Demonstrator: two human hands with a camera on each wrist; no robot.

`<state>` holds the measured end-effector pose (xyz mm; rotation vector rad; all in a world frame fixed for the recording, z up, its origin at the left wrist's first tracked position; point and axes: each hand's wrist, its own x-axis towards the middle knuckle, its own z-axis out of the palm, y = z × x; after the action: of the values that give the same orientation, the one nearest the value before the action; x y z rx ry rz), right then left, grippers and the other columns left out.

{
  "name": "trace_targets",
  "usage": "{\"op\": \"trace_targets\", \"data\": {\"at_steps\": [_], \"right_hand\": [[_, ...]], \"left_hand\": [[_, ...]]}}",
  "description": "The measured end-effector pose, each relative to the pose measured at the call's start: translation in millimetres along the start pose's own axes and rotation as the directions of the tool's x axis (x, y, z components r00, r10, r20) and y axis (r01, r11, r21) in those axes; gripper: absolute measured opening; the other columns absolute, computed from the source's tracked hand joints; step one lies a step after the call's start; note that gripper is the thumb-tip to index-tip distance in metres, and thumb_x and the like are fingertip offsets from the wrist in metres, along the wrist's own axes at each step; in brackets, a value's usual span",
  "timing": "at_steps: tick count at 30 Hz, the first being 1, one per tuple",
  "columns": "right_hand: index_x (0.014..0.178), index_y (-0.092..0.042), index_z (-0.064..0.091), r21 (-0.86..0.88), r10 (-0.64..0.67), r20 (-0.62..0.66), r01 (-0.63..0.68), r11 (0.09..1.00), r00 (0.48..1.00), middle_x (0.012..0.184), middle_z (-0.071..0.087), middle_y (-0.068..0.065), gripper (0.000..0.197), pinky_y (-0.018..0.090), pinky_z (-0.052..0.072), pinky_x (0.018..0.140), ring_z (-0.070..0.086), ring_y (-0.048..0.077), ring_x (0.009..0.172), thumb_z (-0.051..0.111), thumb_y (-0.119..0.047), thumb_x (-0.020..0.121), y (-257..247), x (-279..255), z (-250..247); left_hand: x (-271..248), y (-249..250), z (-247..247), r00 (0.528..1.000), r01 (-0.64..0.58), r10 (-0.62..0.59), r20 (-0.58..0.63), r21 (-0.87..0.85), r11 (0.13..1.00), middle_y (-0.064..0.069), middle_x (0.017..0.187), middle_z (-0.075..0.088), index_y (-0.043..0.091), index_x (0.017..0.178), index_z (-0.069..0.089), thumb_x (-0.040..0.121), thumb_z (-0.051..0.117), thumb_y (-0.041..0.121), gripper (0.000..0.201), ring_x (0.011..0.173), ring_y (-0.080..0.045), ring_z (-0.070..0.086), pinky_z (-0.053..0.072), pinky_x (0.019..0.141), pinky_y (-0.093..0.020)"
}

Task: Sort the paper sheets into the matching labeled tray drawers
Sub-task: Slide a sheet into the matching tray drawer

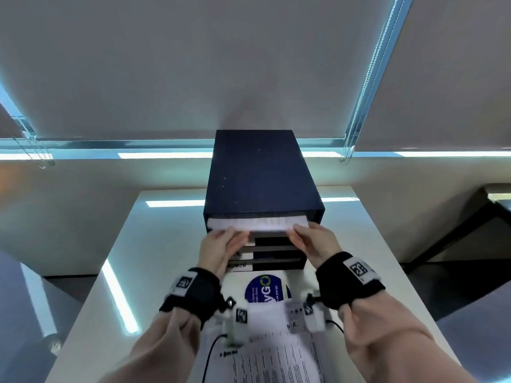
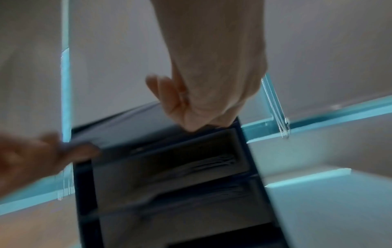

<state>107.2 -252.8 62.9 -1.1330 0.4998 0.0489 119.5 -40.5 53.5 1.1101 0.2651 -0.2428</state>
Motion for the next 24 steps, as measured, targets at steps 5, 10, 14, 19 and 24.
{"op": "trace_targets", "data": {"at_steps": [5, 10, 14, 19, 24], "right_hand": [[0.103, -0.004, 0.052, 0.077, -0.040, 0.091, 0.034, 0.996, 0.995, 0.091, 0.058, 0.007, 0.024, 0.040, 0.052, 0.090, 0.059, 0.019, 0.085, 0.042, 0.015, 0.091, -7.2, 26.2, 37.5], [0.104, -0.006, 0.061, -0.153, 0.025, 0.160, 0.000, 0.988, 0.987, 0.084, 0.069, 0.012, 0.019, 0.032, 0.060, 0.068, 0.069, 0.022, 0.072, 0.043, -0.002, 0.098, 24.4, -6.6, 10.9], [0.100, -0.002, 0.062, -0.475, 0.182, 0.000, -0.160, 0.865, 0.983, 0.079, 0.065, 0.014, 0.013, 0.032, 0.053, 0.059, 0.060, 0.022, 0.062, 0.053, -0.010, 0.095, 89.3, -44.8, -46.2], [0.095, -0.020, 0.055, -0.838, 0.223, -0.141, -0.236, 0.491, 0.965, 0.083, 0.059, 0.003, 0.014, 0.015, 0.043, 0.053, 0.056, 0.011, 0.064, 0.061, -0.014, 0.084, 164.8, -92.4, -102.6], [0.109, -0.022, 0.052, -0.900, 0.137, -0.126, -0.171, 0.400, 0.983, 0.091, 0.049, 0.004, 0.033, 0.023, 0.043, 0.066, 0.050, 0.014, 0.073, 0.064, -0.017, 0.079, 183.4, -108.8, -105.5]], "left_hand": [[26.5, 23.5, 17.2, 0.994, -0.062, 0.058, 0.088, 0.042, 0.997, -0.012, 0.105, 0.058, 0.003, 0.113, 0.050, 0.095, 0.041, -0.007, 0.022, 0.099, -0.021, 0.059, 0.048, 0.096, -0.039], [-4.2, -18.0, -16.9, 0.997, -0.045, 0.010, 0.074, 0.490, 0.870, -0.012, 0.086, 0.066, 0.010, 0.099, 0.061, 0.096, 0.053, 0.019, 0.013, 0.069, -0.022, 0.062, 0.055, 0.068, -0.039], [-33.5, -86.1, -71.6, 0.991, -0.130, -0.012, 0.134, 0.977, 0.171, 0.004, 0.098, 0.063, 0.023, 0.104, 0.056, 0.089, 0.056, 0.040, 0.023, 0.084, -0.013, 0.060, 0.053, 0.078, -0.030], [-60.2, -131.2, -114.0, 0.983, -0.183, -0.051, 0.177, 0.966, -0.185, 0.003, 0.126, 0.038, 0.025, 0.129, 0.035, 0.083, 0.059, 0.050, 0.058, 0.117, -0.016, 0.042, 0.045, 0.091, -0.028], [-73.1, -136.6, -110.8, 0.969, -0.195, 0.113, 0.220, 0.960, -0.201, -0.003, 0.133, 0.030, 0.022, 0.135, 0.035, 0.085, 0.063, 0.033, 0.058, 0.117, -0.019, 0.043, 0.048, 0.090, -0.027]]}}
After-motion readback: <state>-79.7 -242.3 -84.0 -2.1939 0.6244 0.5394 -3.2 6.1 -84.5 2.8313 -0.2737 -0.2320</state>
